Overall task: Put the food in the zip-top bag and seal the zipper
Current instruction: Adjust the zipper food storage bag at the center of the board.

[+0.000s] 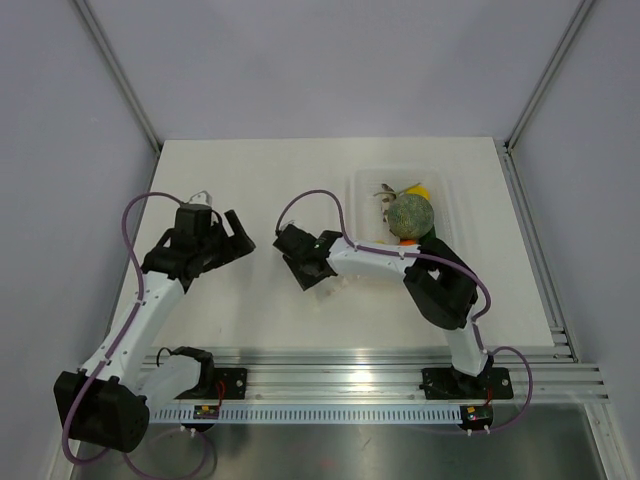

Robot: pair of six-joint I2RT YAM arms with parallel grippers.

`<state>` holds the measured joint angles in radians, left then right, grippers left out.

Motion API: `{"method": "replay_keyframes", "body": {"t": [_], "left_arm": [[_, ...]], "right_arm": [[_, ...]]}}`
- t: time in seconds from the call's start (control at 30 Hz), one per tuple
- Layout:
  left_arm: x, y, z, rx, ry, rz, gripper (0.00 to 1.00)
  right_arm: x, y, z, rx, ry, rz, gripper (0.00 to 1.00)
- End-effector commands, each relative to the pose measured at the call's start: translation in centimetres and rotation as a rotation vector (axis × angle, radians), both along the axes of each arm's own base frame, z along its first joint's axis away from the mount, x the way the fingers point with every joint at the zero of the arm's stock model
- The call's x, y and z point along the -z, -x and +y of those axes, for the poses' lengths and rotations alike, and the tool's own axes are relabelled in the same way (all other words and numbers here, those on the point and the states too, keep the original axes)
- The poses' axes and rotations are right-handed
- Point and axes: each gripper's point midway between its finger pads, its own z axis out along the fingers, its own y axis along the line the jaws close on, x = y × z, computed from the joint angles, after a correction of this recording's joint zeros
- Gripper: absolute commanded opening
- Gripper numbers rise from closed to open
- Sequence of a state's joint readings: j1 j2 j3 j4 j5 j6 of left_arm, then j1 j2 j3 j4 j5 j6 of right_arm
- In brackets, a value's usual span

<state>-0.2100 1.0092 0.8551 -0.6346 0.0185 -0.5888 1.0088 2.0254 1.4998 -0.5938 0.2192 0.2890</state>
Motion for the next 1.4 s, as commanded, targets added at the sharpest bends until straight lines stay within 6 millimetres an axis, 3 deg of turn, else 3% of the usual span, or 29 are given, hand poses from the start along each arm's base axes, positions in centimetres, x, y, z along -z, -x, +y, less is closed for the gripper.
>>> {"method": "replay_keyframes", "body": {"t": [0.0, 0.03, 0.07, 0.1, 0.27, 0.3, 0.37, 0.53, 0.8, 0.97, 1.27, 1.3, 1.37], "left_arm": [[-0.2, -0.2, -0.7, 0.033, 0.036, -0.024, 0.85], [-0.3, -0.3, -0.9, 0.045, 0.040, -0.031, 0.85], [0.0, -0.1, -1.4, 0.066, 0.056, -0.022, 0.85], [0.1, -0.1, -1.6, 0.077, 0.065, -0.022, 0.85], [0.9, 0.1, -4.7, 0.252, 0.169, -0.034, 0.84], [1.1, 0.1, -5.4, 0.291, 0.197, -0.049, 0.83], [0.9, 0.7, -6.9, 0.356, 0.270, -0.047, 0.81], [0.8, 1.2, -8.8, 0.443, 0.349, -0.053, 0.79], [-0.3, 1.6, -11.4, 0.491, 0.459, -0.092, 0.78], [-0.5, 0.8, -11.1, 0.467, 0.435, -0.114, 0.75], [0.3, -0.2, -10.7, 0.409, 0.362, -0.094, 0.49], [0.7, -0.2, -10.7, 0.402, 0.353, -0.080, 0.39], [0.6, -0.5, -10.7, 0.390, 0.333, -0.081, 0.33]], "right_arm": [[-1.2, -1.4, 1.5, 0.027, -0.042, -0.058, 0.40], [-1.5, -1.5, 1.4, 0.032, -0.042, -0.067, 0.30], [-1.9, -1.5, 1.4, 0.035, -0.046, -0.071, 0.10], [-2.3, -1.7, 1.4, 0.040, -0.054, -0.082, 0.00], [-6.9, -1.8, 2.2, 0.040, -0.209, -0.127, 0.00], [-7.0, -1.2, 2.3, 0.029, -0.245, -0.098, 0.00], [-9.7, -1.9, 2.5, 0.054, -0.363, -0.107, 0.00], [-12.4, -1.8, 2.6, 0.073, -0.507, -0.067, 0.00], [-12.5, -1.7, 3.4, 0.099, -0.573, -0.003, 0.00], [-12.9, -1.4, 3.5, 0.101, -0.592, 0.009, 0.00], [-14.0, -1.3, 2.9, 0.124, -0.651, 0.030, 0.00], [-14.1, -1.2, 2.9, 0.122, -0.657, 0.038, 0.00], [-14.4, -1.2, 2.8, 0.127, -0.667, 0.041, 0.00]]}}
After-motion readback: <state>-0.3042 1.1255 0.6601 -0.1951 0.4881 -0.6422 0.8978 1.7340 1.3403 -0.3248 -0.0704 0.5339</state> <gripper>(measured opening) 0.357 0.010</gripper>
